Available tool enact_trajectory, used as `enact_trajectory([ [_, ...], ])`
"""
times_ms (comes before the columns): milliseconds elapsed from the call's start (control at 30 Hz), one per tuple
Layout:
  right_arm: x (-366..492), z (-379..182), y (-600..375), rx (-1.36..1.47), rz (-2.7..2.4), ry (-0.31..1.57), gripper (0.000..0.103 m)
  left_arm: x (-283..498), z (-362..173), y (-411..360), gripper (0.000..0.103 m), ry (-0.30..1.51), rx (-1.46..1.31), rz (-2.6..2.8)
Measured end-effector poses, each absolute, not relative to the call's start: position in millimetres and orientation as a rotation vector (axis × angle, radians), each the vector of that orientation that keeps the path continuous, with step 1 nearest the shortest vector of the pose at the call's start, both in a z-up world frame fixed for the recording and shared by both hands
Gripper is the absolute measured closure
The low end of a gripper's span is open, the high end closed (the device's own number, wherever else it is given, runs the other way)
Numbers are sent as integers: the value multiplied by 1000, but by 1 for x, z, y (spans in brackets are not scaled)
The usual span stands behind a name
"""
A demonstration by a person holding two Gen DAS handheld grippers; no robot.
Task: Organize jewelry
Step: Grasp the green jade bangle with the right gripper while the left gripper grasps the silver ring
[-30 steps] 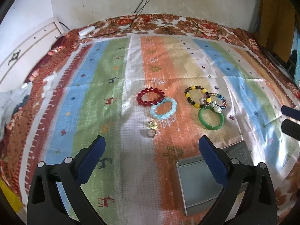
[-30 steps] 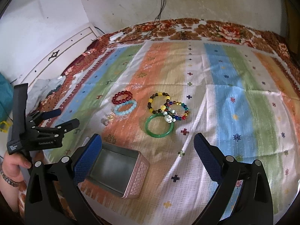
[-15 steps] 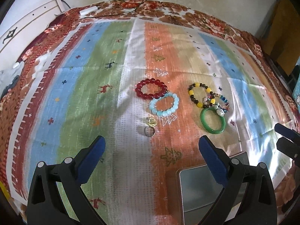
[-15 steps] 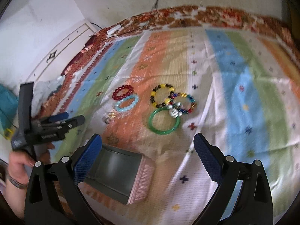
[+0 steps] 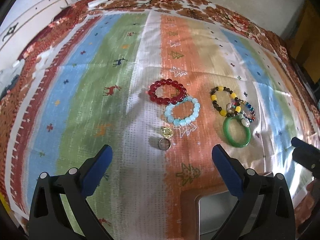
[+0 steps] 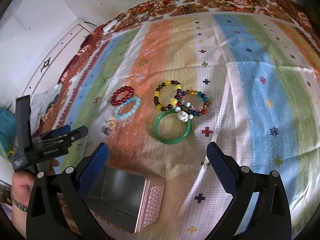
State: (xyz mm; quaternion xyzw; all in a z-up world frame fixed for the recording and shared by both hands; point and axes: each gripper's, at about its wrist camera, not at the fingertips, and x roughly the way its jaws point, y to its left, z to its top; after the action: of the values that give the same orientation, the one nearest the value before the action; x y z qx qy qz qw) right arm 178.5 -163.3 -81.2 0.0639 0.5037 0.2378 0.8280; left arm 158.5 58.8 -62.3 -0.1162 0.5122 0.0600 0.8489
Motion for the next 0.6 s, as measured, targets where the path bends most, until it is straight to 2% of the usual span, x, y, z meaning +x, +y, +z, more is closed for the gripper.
enact_trajectory([
  [400,202,-109,-157,144,425,1166,4,176,-74,57,8,1106,-230,131],
  [500,205,-112,-155,131,404,1180,4,181,-83,62,20,1142,-261,124],
  [600,207,-114,-154,134,400,1187,4,184,-90,64,27,1172,-273,106],
])
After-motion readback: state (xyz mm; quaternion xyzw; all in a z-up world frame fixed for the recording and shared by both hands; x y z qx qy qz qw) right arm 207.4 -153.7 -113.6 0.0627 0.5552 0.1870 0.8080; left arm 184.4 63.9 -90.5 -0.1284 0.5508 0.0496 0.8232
